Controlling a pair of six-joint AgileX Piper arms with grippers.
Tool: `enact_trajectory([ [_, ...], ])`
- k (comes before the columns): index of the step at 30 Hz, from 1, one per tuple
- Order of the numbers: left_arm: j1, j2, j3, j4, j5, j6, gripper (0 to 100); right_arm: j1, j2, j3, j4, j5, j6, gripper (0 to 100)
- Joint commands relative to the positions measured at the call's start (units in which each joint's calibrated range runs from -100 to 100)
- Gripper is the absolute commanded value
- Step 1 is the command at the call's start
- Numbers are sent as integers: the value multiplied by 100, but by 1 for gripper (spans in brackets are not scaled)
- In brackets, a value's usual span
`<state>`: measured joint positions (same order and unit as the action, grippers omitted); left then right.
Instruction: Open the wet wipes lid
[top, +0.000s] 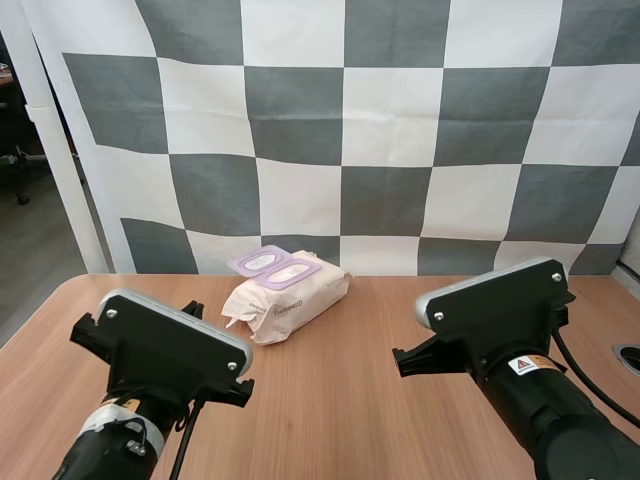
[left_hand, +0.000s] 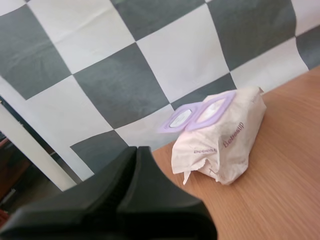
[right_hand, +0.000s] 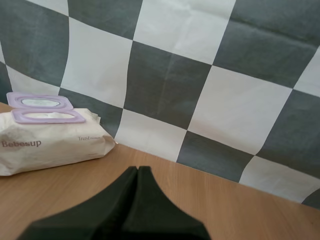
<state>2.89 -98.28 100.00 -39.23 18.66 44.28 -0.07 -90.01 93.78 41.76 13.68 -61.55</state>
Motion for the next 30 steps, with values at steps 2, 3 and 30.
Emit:
enact_trajectory([
  [2, 58, -26, 0, 114, 113, -1109, 0, -80, 2, -2, 806, -2, 6, 0],
  [3, 74, -26, 0, 170, 215, -1223, 0, -89, 2, 11, 806, -2, 6, 0],
  [30, 125, -172, 0, 1855, 1290, -3866, 0, -122, -999, 622, -1349, 1023, 1849, 0],
])
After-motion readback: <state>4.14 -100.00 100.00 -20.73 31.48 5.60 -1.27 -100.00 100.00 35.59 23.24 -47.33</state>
